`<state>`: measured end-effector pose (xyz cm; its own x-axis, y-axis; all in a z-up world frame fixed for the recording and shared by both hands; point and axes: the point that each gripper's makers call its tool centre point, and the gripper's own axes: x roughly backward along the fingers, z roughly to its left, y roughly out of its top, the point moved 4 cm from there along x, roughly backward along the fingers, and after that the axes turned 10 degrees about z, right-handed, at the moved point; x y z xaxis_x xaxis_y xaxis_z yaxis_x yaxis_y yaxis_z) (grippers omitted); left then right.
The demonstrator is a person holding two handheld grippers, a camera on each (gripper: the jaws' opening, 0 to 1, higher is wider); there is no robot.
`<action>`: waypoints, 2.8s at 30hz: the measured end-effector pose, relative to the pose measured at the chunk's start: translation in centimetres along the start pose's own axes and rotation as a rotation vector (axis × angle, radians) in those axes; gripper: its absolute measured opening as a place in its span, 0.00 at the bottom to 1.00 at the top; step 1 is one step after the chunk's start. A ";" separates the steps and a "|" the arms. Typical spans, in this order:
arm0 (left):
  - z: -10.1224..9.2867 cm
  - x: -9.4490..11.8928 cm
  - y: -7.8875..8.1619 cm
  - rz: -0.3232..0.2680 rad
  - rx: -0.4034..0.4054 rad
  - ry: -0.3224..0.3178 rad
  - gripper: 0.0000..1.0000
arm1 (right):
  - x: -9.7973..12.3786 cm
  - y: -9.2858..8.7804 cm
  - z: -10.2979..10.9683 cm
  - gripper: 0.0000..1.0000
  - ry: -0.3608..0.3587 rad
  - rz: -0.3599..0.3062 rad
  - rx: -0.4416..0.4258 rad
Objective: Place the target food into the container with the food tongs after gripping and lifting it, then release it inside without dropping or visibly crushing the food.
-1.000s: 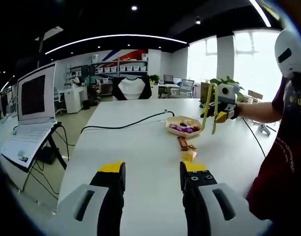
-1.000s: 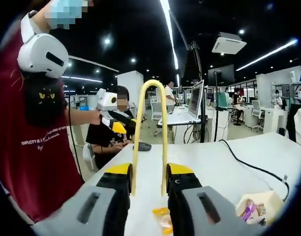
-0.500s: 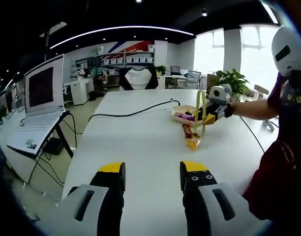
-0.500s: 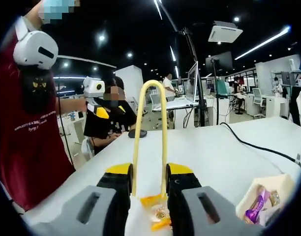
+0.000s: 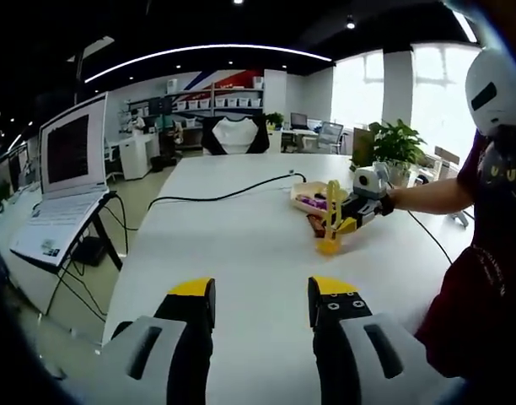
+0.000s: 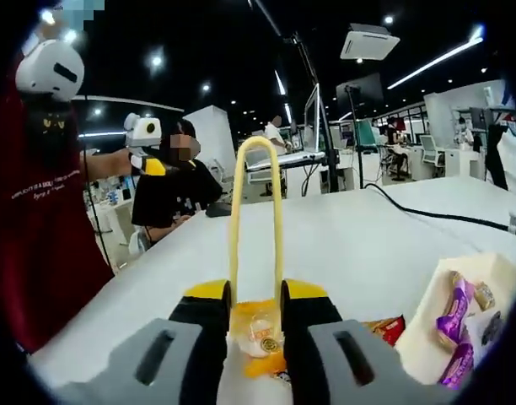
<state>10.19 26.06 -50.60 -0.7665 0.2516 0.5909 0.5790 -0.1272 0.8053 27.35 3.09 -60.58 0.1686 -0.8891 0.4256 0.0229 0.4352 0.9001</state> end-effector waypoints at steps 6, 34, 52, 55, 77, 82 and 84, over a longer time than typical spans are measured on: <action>-0.5 -0.7 -0.1 0.005 -0.007 -0.018 0.46 | 0.4 -0.3 0.7 0.15 -0.019 -0.021 -0.181; -1.8 -1.6 1.5 -0.043 -0.046 -0.071 0.46 | 11.9 5.1 -4.8 0.14 -0.512 -0.269 -0.307; -3.5 -1.9 2.1 -0.097 -0.066 -0.106 0.46 | 14.9 3.0 -7.7 0.22 -0.790 -0.286 -0.351; -3.6 -1.9 2.2 -0.108 -0.061 -0.105 0.46 | 15.5 3.5 -6.7 0.21 -0.800 -0.310 -0.359; -6.4 -5.2 5.5 -0.175 -0.118 -0.193 0.45 | 20.6 6.5 4.3 0.22 -0.966 -0.470 -0.328; -6.9 -5.8 5.8 -0.183 -0.126 -0.195 0.45 | 21.2 5.2 6.0 0.22 -0.991 -0.437 -0.336; -6.8 -6.0 5.9 -0.178 -0.141 -0.183 0.45 | 21.6 4.7 6.6 0.22 -1.009 -0.424 -0.340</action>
<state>16.28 17.27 -49.07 -0.7824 0.4488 0.4317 0.3862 -0.1942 0.9018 24.61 -14.96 -46.50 -0.7800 -0.6155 0.1133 0.1804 -0.0478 0.9824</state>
